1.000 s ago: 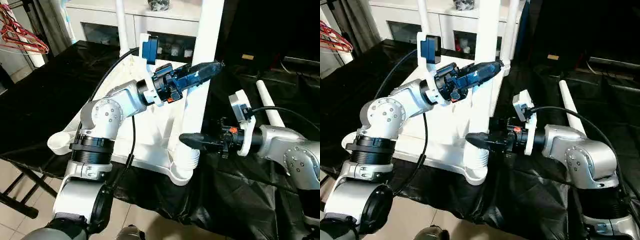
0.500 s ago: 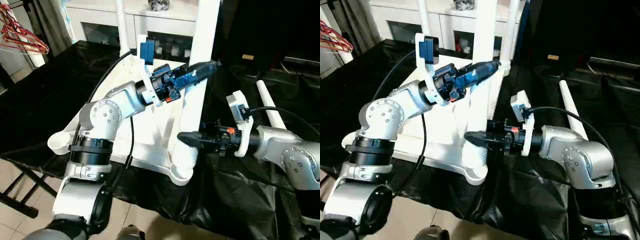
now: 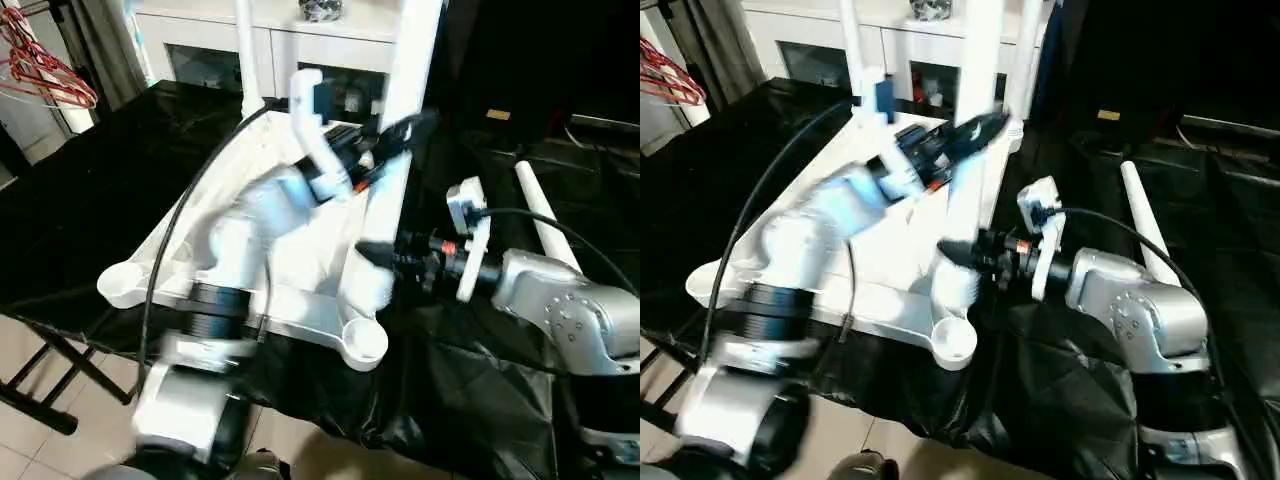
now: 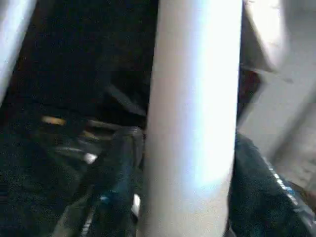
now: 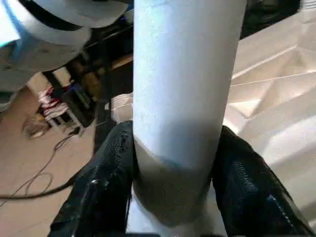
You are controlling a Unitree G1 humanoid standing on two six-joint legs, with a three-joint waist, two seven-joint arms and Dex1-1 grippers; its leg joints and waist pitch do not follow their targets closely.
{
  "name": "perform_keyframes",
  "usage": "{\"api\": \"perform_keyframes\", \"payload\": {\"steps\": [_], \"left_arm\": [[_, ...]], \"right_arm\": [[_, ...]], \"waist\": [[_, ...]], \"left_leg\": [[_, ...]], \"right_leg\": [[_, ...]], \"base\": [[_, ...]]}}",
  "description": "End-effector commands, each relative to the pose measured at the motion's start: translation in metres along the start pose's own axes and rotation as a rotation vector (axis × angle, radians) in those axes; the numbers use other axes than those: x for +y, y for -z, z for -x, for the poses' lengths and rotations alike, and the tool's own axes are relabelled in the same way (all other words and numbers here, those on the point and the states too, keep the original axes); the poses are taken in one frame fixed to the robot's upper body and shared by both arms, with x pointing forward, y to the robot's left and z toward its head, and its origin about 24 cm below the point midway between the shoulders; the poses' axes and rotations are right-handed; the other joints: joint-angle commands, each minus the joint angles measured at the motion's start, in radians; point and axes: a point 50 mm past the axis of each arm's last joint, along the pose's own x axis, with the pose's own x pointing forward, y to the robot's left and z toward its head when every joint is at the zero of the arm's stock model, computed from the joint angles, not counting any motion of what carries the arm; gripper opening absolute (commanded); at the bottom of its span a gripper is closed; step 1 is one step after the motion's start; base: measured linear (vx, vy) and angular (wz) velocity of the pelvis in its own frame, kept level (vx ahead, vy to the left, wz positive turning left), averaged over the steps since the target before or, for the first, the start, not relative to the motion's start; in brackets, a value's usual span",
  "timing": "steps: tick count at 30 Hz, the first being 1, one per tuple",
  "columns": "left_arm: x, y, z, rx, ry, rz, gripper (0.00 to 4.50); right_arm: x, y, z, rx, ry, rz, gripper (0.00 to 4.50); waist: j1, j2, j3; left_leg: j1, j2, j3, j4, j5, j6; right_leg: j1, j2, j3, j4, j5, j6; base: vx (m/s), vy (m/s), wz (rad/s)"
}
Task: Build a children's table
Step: Pick table leg
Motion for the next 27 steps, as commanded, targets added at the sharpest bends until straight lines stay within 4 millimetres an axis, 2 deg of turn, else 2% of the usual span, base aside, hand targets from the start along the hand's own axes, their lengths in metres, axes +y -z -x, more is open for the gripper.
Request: {"api": "perform_keyframes", "payload": {"steps": [1, 6, 12, 14, 16, 18, 21, 23, 27], "left_arm": [[0.001, -0.005, 0.001, -0.021, -0.042, -0.027, 2.27], [-0.001, 0.001, 0.002, -0.009, -0.031, 0.002, 1.87], [-0.003, -0.002, 0.001, -0.024, -0.012, 0.020, 1.81], [-0.003, -0.002, 0.001, -0.019, 0.007, 0.015, 1.81], [-0.005, -0.003, 0.002, -0.007, 0.036, 0.006, 1.81], [-0.006, -0.003, 0.002, 0.007, 0.067, 0.000, 1.80], [-0.010, -0.003, 0.003, 0.029, 0.132, -0.004, 1.79], [-0.013, -0.002, 0.004, 0.045, 0.173, -0.001, 1.79], [-0.017, -0.001, 0.004, 0.059, 0.215, 0.003, 1.79]], "right_arm": [[0.004, -0.013, -0.001, -0.047, -0.013, 0.055, 1.88], [0.003, -0.014, -0.003, -0.055, -0.001, 0.058, 1.88], [0.002, -0.017, -0.003, -0.072, 0.008, 0.074, 1.88], [0.002, -0.018, -0.002, -0.084, 0.001, 0.070, 2.58], [0.003, -0.019, -0.001, -0.086, -0.016, 0.061, 2.58], [0.003, -0.020, 0.000, -0.076, -0.032, 0.064, 2.88], [0.003, -0.021, 0.002, -0.054, -0.042, 0.066, 3.05], [0.002, -0.021, 0.003, -0.041, -0.056, 0.058, 3.05], [0.001, -0.017, 0.006, 0.002, -0.091, 0.043, 3.05]], "waist": [[0.000, -0.021, -0.085], [-0.002, -0.018, -0.083], [0.000, -0.016, -0.084], [-0.001, -0.016, -0.083], [-0.001, -0.018, -0.083], [-0.001, -0.018, -0.083], [0.000, -0.016, -0.083], [0.000, -0.019, -0.083], [0.000, -0.018, -0.084]], "left_leg": [[0.014, 0.046, -0.019, -0.060, -0.138, 0.015], [0.016, 0.045, -0.018, -0.060, -0.150, 0.023], [0.017, 0.047, -0.019, -0.061, -0.161, 0.019], [0.017, 0.047, -0.019, -0.061, -0.164, 0.017], [0.016, 0.046, -0.018, -0.061, -0.161, 0.019], [0.017, 0.046, -0.018, -0.060, -0.162, 0.021], [0.018, 0.047, -0.018, -0.061, -0.160, 0.019], [0.016, 0.046, -0.017, -0.060, -0.154, 0.021], [0.016, 0.046, -0.017, -0.058, -0.147, 0.029]], "right_leg": [[0.056, -0.075, 0.042, -0.070, -0.194, -0.145], [0.052, -0.073, 0.041, -0.075, -0.215, -0.151], [0.051, -0.073, 0.042, -0.073, -0.206, -0.157], [0.051, -0.073, 0.041, -0.073, -0.208, -0.156], [0.051, -0.074, 0.041, -0.073, -0.209, -0.153], [0.050, -0.074, 0.042, -0.073, -0.217, -0.153], [0.049, -0.073, 0.042, -0.073, -0.218, -0.153], [0.052, -0.074, 0.043, -0.071, -0.204, -0.161], [0.053, -0.074, 0.042, -0.069, -0.192, -0.172]], "base": [[0.000, 0.000, 0.00], [0.000, 0.000, 0.00], [0.000, 0.000, 0.00], [0.000, 0.000, 0.00], [0.000, 0.000, 0.00], [0.000, 0.000, 0.00], [0.000, 0.000, 0.00], [0.000, 0.000, 0.00], [0.000, 0.000, 0.00]]}}
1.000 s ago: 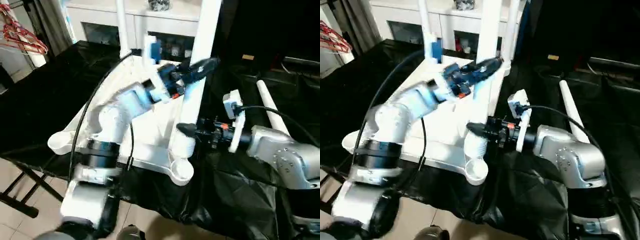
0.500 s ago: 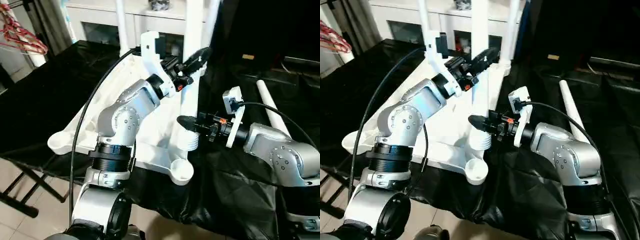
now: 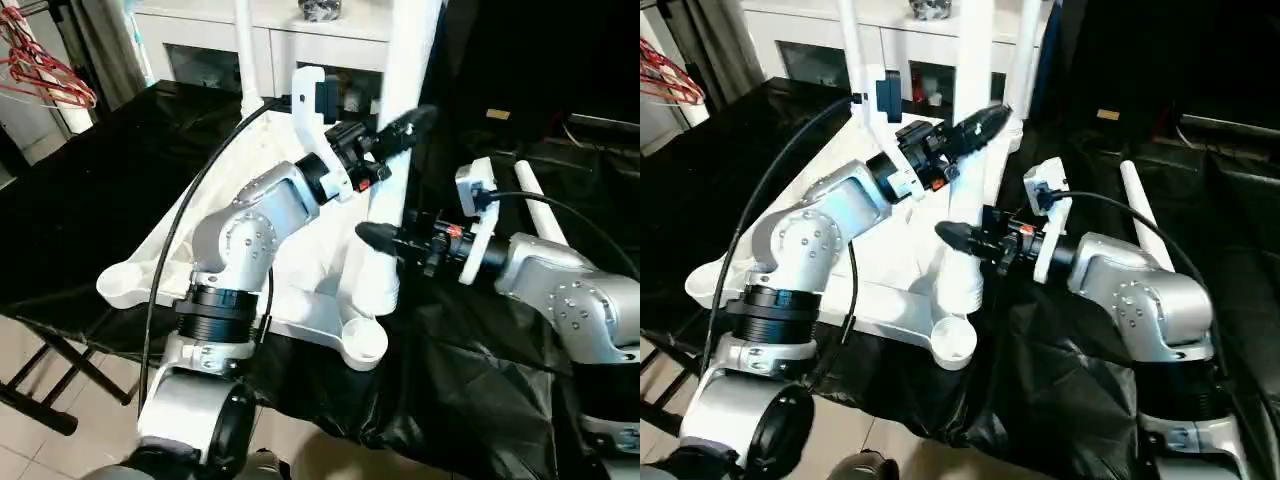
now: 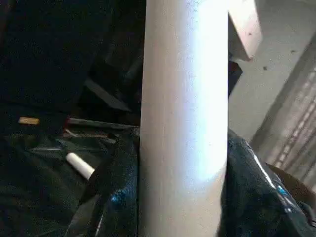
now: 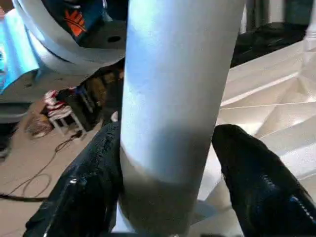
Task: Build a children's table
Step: Pick table leg
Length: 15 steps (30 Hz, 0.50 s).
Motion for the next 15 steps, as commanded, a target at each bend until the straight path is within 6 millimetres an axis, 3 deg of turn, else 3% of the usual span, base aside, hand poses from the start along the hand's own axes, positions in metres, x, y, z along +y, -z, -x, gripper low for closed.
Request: {"api": "perform_keyframes", "payload": {"steps": [1, 4, 15], "left_arm": [[-0.0075, -0.0018, -0.0011, 0.006, 0.053, -0.012, 1.79], [-0.0100, -0.0016, -0.0023, 0.011, 0.076, -0.016, 1.79], [-0.0154, -0.0042, -0.0032, -0.008, 0.120, 0.006, 1.79]], "right_arm": [[-0.0005, -0.0009, 0.0014, 0.035, -0.028, -0.007, 3.05], [0.0004, 0.0012, 0.0029, 0.057, -0.052, -0.016, 3.05], [0.0051, 0.0067, -0.0007, 0.071, -0.095, -0.034, 3.05]], "waist": [[0.000, -0.019, -0.083], [-0.001, -0.028, -0.082], [0.000, -0.026, -0.082]], "left_leg": [[0.018, 0.047, -0.017, -0.060, -0.152, 0.029], [0.017, 0.047, -0.015, -0.060, -0.147, 0.033], [0.017, 0.047, -0.015, -0.058, -0.142, 0.035]], "right_leg": [[0.053, -0.075, 0.042, -0.070, -0.201, -0.172], [0.053, -0.076, 0.042, -0.072, -0.215, -0.168], [0.052, -0.075, 0.042, -0.071, -0.222, -0.171]], "base": [[0.000, 0.000, 0.00], [0.000, 0.000, 0.00], [0.000, 0.000, 0.00]]}}
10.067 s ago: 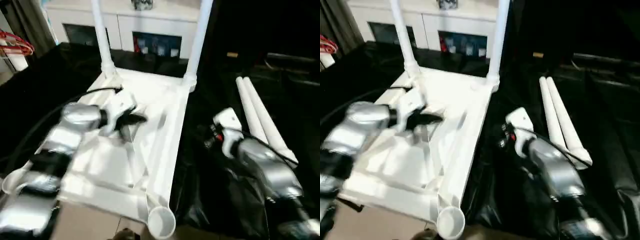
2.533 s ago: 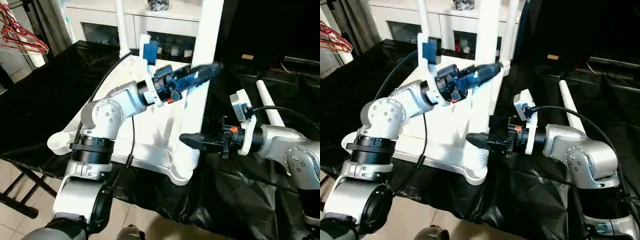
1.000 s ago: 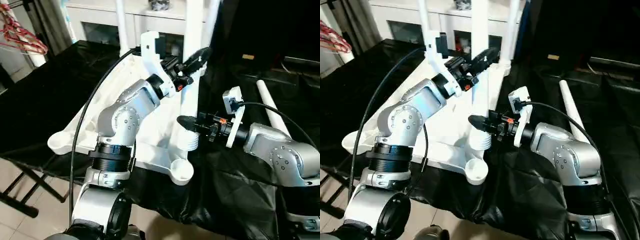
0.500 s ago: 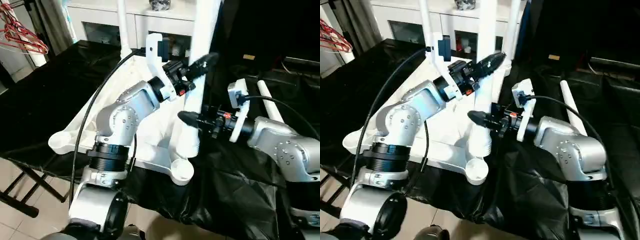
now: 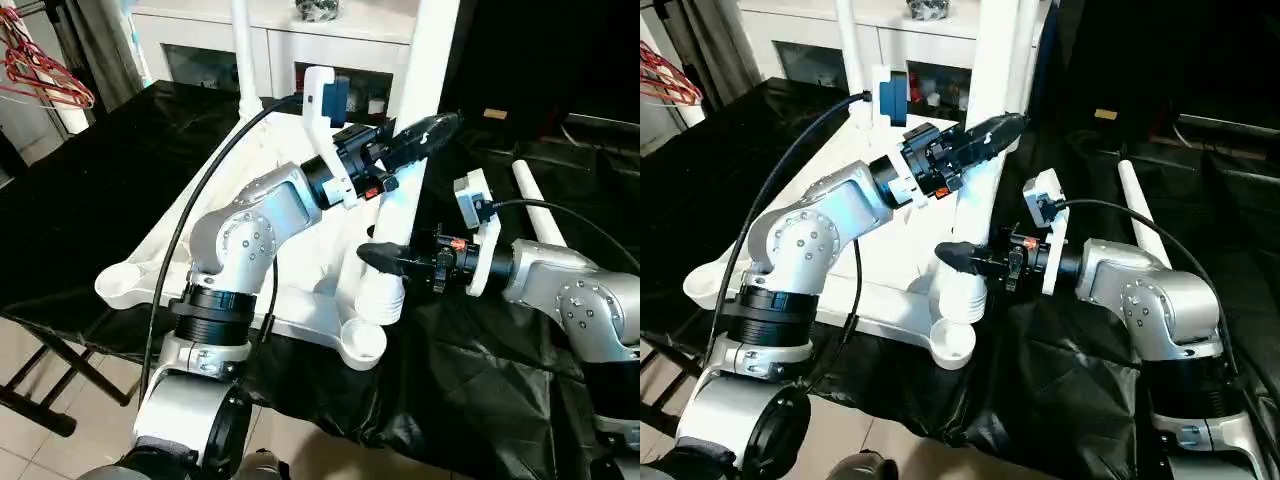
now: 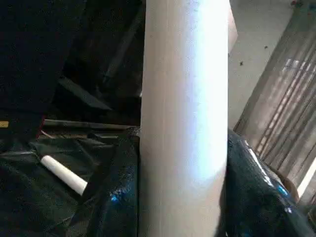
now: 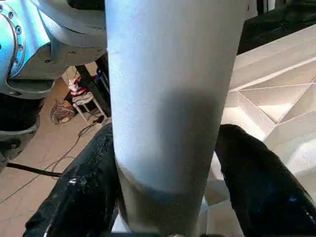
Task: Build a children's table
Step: Pick table leg
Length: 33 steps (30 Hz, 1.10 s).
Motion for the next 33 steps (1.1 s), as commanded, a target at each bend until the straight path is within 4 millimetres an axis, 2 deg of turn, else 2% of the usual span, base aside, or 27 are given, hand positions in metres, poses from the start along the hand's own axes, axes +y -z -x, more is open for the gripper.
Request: {"api": "perform_keyframes", "payload": {"steps": [1, 4, 5, 6, 11, 26, 28, 31, 32, 33], "left_arm": [[-0.0060, -0.0044, -0.0022, -0.010, 0.039, -0.005, 1.79], [-0.0066, -0.0041, -0.0022, -0.006, 0.047, -0.005, 1.79], [-0.0071, -0.0036, -0.0025, 0.003, 0.052, -0.008, 1.79], [-0.0075, -0.0029, -0.0029, 0.011, 0.055, -0.011, 1.79], [-0.0075, -0.0026, -0.0032, 0.013, 0.056, -0.009, 1.79], [-0.0095, -0.0020, -0.0032, 0.026, 0.077, -0.007, 1.79], [-0.0094, -0.0020, -0.0031, 0.027, 0.078, -0.006, 1.79], [-0.0093, -0.0020, -0.0031, 0.028, 0.080, -0.007, 1.79], [-0.0094, -0.0021, -0.0032, 0.029, 0.081, -0.007, 1.79], [-0.0094, -0.0022, -0.0033, 0.029, 0.081, -0.007, 1.79]], "right_arm": [[0.0028, 0.0006, -0.0029, 0.012, -0.016, 0.002, 3.05], [0.0028, 0.0011, -0.0029, 0.013, -0.017, 0.000, 3.05], [0.0027, 0.0011, -0.0028, 0.014, -0.019, 0.000, 3.05], [0.0031, 0.0016, -0.0024, 0.021, -0.024, 0.000, 3.05], [0.0051, 0.0037, -0.0013, 0.040, -0.041, -0.001, 3.05], [0.0066, 0.0067, -0.0012, 0.069, -0.063, -0.005, 3.05], [0.0065, 0.0067, -0.0015, 0.068, -0.064, -0.006, 2.77], [0.0065, 0.0072, -0.0014, 0.068, -0.064, -0.008, 2.59], [0.0065, 0.0080, -0.0012, 0.069, -0.064, -0.010, 2.36], [0.0065, 0.0082, -0.0011, 0.070, -0.064, -0.011, 2.36]], "waist": [[0.000, -0.025, -0.083], [0.000, -0.025, -0.083], [0.002, -0.016, -0.083], [0.000, -0.020, -0.083], [0.000, -0.023, -0.083], [0.002, -0.021, -0.084], [0.001, -0.020, -0.084], [0.002, -0.021, -0.084], [0.002, -0.021, -0.084], [0.002, -0.021, -0.084]], "left_leg": [[0.017, 0.047, -0.016, -0.059, -0.144, 0.034], [0.017, 0.047, -0.016, -0.059, -0.140, 0.033], [0.017, 0.047, -0.018, -0.059, -0.142, 0.031], [0.017, 0.047, -0.017, -0.060, -0.148, 0.029], [0.017, 0.047, -0.017, -0.060, -0.147, 0.030], [0.017, 0.047, -0.017, -0.058, -0.146, 0.031], [0.017, 0.048, -0.017, -0.059, -0.145, 0.031], [0.017, 0.048, -0.017, -0.058, -0.145, 0.033], [0.017, 0.048, -0.017, -0.058, -0.144, 0.033], [0.016, 0.047, -0.017, -0.058, -0.142, 0.033]], "right_leg": [[0.051, -0.075, 0.042, -0.072, -0.227, -0.169], [0.052, -0.074, 0.042, -0.071, -0.223, -0.168], [0.051, -0.075, 0.042, -0.070, -0.224, -0.169], [0.052, -0.074, 0.042, -0.072, -0.223, -0.166], [0.053, -0.074, 0.042, -0.071, -0.211, -0.170], [0.052, -0.075, 0.042, -0.071, -0.220, -0.170], [0.052, -0.074, 0.042, -0.070, -0.214, -0.172], [0.053, -0.074, 0.042, -0.070, -0.210, -0.174], [0.053, -0.074, 0.042, -0.069, -0.207, -0.175], [0.053, -0.074, 0.042, -0.069, -0.203, -0.176]], "base": [[0.000, 0.000, 0.00], [0.000, 0.000, 0.00], [0.000, 0.000, 0.00], [0.000, 0.000, 0.00], [0.000, 0.000, 0.00], [0.000, 0.000, 0.00], [0.000, 0.000, 0.00], [0.000, 0.000, 0.00], [0.000, 0.000, 0.00], [0.000, 0.000, 0.00]]}}
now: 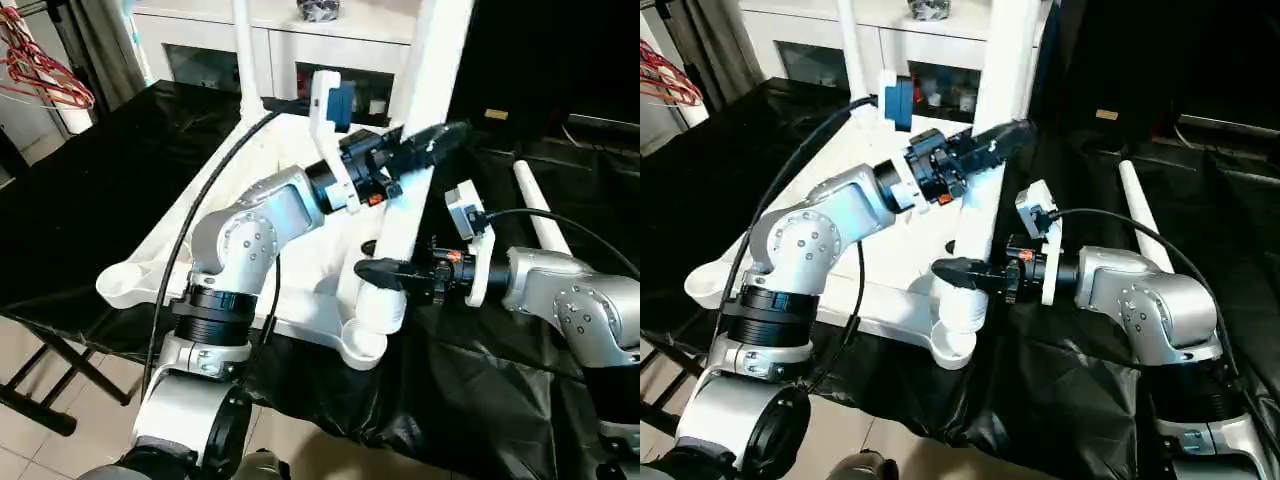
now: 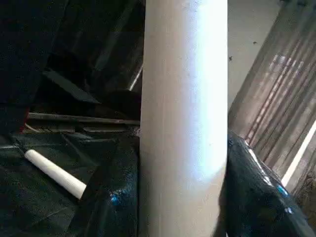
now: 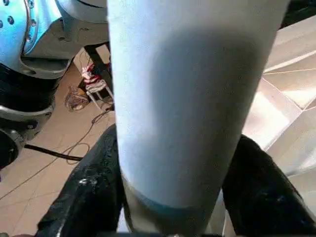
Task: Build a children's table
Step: Pick table leg
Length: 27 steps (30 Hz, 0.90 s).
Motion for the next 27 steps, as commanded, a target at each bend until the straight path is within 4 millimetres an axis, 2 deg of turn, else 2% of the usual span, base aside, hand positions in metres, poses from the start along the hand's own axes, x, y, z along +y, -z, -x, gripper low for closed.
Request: {"api": "perform_keyframes", "payload": {"steps": [1, 3, 4, 10, 12, 17, 18, 23, 27], "left_arm": [[-0.007, -0.005, -0.003, -0.003, 0.042, -0.027, 1.79], [-0.007, -0.006, -0.003, -0.001, 0.042, -0.030, 1.79], [-0.007, -0.006, -0.003, -0.001, 0.041, -0.032, 1.79], [-0.006, -0.006, -0.003, -0.003, 0.033, -0.038, 1.79], [-0.003, -0.006, -0.004, -0.006, -0.007, -0.048, 2.35], [0.001, -0.009, -0.002, -0.024, -0.023, -0.016, 2.66], [0.001, -0.011, -0.002, -0.039, -0.039, -0.034, 2.85], [0.002, -0.023, 0.003, -0.147, -0.055, -0.082, 3.04], [0.004, -0.034, 0.019, -0.167, -0.076, -0.145, 3.05]], "right_arm": [[0.002, 0.001, -0.001, 0.011, -0.005, 0.004, 2.36], [0.002, 0.001, 0.000, 0.011, -0.005, 0.003, 2.24], [0.002, 0.001, 0.000, 0.011, -0.005, 0.002, 2.00], [0.003, 0.002, -0.001, 0.012, -0.005, 0.001, 1.88], [0.003, 0.002, -0.001, 0.012, -0.005, 0.002, 1.88], [0.002, 0.002, -0.001, 0.004, 0.005, 0.006, 1.88], [0.002, 0.002, -0.001, 0.000, 0.011, 0.007, 1.88], [-0.003, 0.002, -0.004, -0.047, 0.066, 0.024, 1.88], [-0.008, 0.001, -0.006, -0.110, 0.148, 0.045, 1.88]], "waist": [[0.002, -0.021, -0.083], [0.001, -0.020, -0.083], [0.002, -0.020, -0.084], [0.002, -0.020, -0.084], [0.002, -0.020, -0.084], [0.002, -0.020, -0.084], [0.002, -0.020, -0.085], [0.002, -0.019, -0.085], [-0.002, -0.014, -0.084]], "left_leg": [[0.017, 0.047, -0.017, -0.058, -0.146, 0.032], [0.017, 0.048, -0.017, -0.059, -0.149, 0.032], [0.018, 0.048, -0.017, -0.059, -0.148, 0.031], [0.018, 0.047, -0.017, -0.058, -0.146, 0.031], [0.017, 0.048, -0.018, -0.058, -0.146, 0.030], [0.016, 0.046, -0.017, -0.058, -0.144, 0.030], [0.016, 0.047, -0.018, -0.058, -0.142, 0.030], [0.016, 0.047, -0.018, -0.059, -0.151, 0.027], [0.017, 0.048, -0.020, -0.062, -0.166, 0.012]], "right_leg": [[0.053, -0.074, 0.042, -0.070, -0.209, -0.176], [0.053, -0.075, 0.042, -0.071, -0.212, -0.175], [0.053, -0.074, 0.042, -0.070, -0.211, -0.175], [0.053, -0.074, 0.042, -0.070, -0.207, -0.177], [0.053, -0.074, 0.042, -0.070, -0.207, -0.176], [0.054, -0.074, 0.042, -0.070, -0.203, -0.175], [0.054, -0.074, 0.041, -0.069, -0.202, -0.175], [0.054, -0.076, 0.040, -0.071, -0.205, -0.176], [0.050, -0.074, 0.041, -0.068, -0.208, -0.173]], "base": [[0.000, 0.000, 0.00], [0.000, 0.000, 0.00], [0.000, 0.000, 0.00], [0.000, 0.000, 0.00], [0.000, 0.000, 0.00], [0.000, 0.000, 0.00], [0.000, 0.000, 0.00], [0.000, 0.000, 0.00], [0.000, 0.000, 0.00]]}}
